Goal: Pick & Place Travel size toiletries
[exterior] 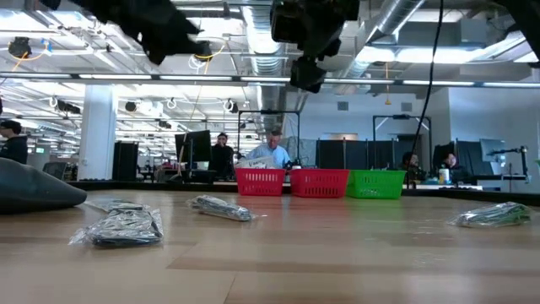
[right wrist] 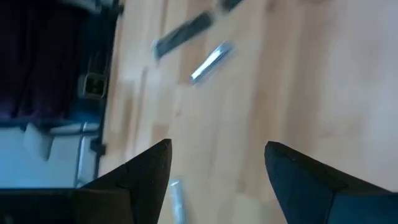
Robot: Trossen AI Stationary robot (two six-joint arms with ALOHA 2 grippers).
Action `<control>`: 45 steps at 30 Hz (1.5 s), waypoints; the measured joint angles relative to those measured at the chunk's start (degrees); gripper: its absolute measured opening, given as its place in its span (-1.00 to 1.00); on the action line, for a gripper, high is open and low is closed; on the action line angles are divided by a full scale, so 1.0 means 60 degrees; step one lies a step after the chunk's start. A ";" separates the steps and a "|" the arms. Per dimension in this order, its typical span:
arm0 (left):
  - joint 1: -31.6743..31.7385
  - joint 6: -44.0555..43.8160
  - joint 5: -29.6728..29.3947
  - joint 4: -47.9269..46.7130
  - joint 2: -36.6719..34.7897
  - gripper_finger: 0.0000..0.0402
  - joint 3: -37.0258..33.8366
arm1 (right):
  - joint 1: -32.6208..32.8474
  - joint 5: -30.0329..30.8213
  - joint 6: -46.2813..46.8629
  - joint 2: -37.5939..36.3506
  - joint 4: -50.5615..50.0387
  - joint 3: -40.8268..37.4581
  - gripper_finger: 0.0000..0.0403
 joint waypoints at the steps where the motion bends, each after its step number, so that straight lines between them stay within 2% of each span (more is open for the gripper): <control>1: -0.0087 -0.0012 -0.0003 -0.0276 0.0128 -0.01 -0.0003 | 0.0283 0.0109 0.0164 0.0000 0.0002 -0.0131 0.23; 5: -0.0513 0.0432 0.0032 -0.0341 0.1081 -0.01 0.0000 | 0.1408 0.1049 0.1062 0.0014 0.0153 -0.0793 0.23; 12: -0.1302 0.0921 0.0254 -0.0163 0.3175 -0.01 0.0000 | 0.3340 0.3986 0.3335 0.0018 0.0671 -0.1485 0.23; 16: -0.1695 0.1523 0.0247 0.0708 0.4059 -0.01 -0.0004 | 0.4353 0.5310 0.4161 0.0015 0.1325 -0.1525 0.23; 20: -0.2058 0.2576 0.0209 0.1968 0.4736 -0.01 -0.0004 | 0.5242 0.6012 0.4682 0.0015 0.1705 -0.1525 0.23; 25: -0.2110 0.2944 0.0197 0.3047 0.5492 -0.01 0.0000 | 0.6143 0.6859 0.5200 0.0016 0.1889 -0.1525 0.23; 30: -0.1798 0.3134 0.0254 0.3145 0.6129 -0.01 0.0228 | 0.6714 0.7626 0.5290 -0.0028 0.1838 -0.1525 0.23; 35: -0.1463 0.3253 0.0834 0.3182 0.6722 -0.01 0.0551 | 0.6784 0.8236 0.5671 -0.0218 0.1885 -0.1525 0.23; 45: -0.1043 0.3240 0.1190 0.3238 0.7546 -0.03 0.0605 | 0.7146 1.0675 0.5952 -0.0833 0.2119 -0.1521 0.23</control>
